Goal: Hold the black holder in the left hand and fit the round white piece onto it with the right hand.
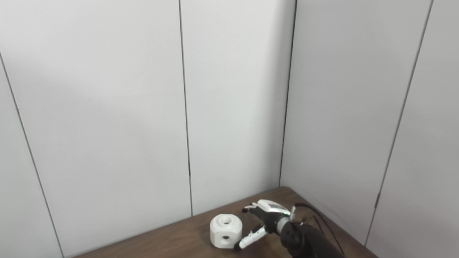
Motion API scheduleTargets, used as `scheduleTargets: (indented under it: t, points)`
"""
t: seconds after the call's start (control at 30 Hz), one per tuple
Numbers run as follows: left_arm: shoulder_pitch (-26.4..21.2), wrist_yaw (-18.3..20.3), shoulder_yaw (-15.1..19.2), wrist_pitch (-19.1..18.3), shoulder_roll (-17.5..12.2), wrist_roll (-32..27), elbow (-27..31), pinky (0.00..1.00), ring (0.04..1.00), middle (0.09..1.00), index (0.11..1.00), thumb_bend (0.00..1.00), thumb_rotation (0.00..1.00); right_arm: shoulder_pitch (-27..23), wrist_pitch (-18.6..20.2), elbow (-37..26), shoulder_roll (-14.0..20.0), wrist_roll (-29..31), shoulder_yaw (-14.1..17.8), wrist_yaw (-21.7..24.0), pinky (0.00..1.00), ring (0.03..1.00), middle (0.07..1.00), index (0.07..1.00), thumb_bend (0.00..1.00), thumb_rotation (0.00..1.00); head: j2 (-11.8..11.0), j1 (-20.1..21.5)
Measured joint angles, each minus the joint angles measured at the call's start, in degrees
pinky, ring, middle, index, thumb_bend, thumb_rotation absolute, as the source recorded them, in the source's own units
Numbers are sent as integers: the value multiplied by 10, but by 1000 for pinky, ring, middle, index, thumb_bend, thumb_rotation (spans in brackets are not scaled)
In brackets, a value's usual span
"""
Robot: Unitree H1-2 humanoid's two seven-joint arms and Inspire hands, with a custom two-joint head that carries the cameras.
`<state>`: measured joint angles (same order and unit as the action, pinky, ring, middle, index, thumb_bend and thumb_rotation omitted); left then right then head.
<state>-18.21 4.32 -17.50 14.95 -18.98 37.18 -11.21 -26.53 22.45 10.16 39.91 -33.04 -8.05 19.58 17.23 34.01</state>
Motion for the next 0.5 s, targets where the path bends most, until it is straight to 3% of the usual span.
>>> scheduleTargets:
  t: [0.33, 0.5]
  points:
    - [14, 3, 2, -5, -2, -1, 15, 887, 842, 851, 480, 512, 48, -47, -4, 43, -12, -2, -36, 6, 843, 1000, 1000, 911, 1000, 491, 3, -4]
    - [22, 1, 4, -7, -3, -1, 22, 900, 844, 853, 480, 512, 48, -57, -30, 72, -23, -1, -46, 4, 872, 1000, 1000, 905, 1000, 506, 5, -7]
